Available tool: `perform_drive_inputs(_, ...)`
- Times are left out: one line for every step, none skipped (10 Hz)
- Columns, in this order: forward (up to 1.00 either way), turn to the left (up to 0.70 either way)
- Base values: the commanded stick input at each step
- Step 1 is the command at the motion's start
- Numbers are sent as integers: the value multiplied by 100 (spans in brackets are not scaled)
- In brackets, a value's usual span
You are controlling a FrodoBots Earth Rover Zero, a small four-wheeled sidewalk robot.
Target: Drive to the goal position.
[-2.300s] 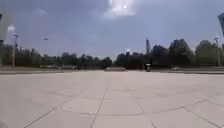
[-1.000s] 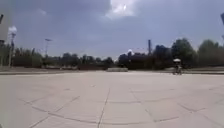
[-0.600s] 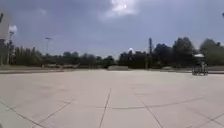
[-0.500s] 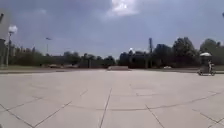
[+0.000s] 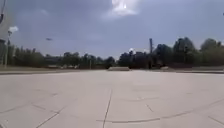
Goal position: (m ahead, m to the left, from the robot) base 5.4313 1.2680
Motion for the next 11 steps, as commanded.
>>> perform_drive_inputs(70,0)
perform_drive_inputs(70,-35)
perform_drive_inputs(70,-15)
perform_drive_inputs(70,0)
perform_drive_inputs(70,0)
perform_drive_inputs(70,0)
perform_drive_inputs(70,0)
perform_drive_inputs(70,0)
perform_drive_inputs(70,0)
perform_drive_inputs(70,0)
perform_drive_inputs(70,0)
